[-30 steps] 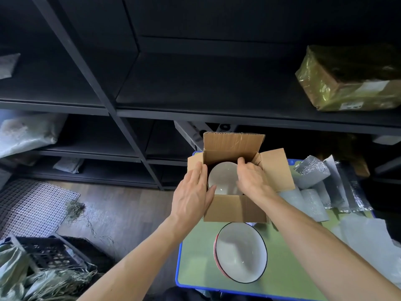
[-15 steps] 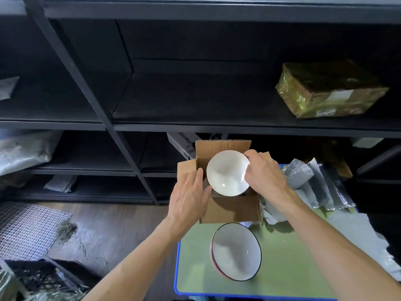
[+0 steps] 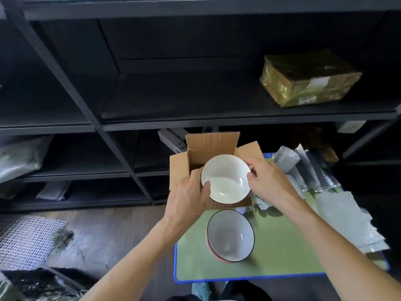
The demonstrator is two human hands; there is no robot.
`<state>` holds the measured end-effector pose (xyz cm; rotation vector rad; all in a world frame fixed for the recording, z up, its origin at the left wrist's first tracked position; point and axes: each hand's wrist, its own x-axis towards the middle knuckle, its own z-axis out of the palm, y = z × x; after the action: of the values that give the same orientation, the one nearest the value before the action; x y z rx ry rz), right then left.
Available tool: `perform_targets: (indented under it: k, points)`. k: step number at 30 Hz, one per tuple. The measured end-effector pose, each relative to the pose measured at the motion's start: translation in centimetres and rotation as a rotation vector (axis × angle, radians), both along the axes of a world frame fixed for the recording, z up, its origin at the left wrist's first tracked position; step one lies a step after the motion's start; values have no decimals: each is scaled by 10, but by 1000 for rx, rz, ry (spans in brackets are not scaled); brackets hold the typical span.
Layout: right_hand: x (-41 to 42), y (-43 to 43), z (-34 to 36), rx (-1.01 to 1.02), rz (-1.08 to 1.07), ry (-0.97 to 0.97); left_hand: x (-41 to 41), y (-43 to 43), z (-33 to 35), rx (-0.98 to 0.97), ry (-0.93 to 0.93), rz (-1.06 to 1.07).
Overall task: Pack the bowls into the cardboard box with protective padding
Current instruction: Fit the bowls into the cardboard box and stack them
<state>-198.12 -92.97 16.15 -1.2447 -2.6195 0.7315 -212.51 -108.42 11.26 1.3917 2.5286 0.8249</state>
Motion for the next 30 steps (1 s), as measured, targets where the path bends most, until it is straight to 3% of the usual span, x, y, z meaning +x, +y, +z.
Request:
perform_targets:
  k: [20,30]
  points:
    - [59,-54,-44,-229,-4,-162,47,-49,-33,-242,-110,-66]
    - [68,-66,-73,-178,16,-217,54,-48,-49,-356,-90,-94]
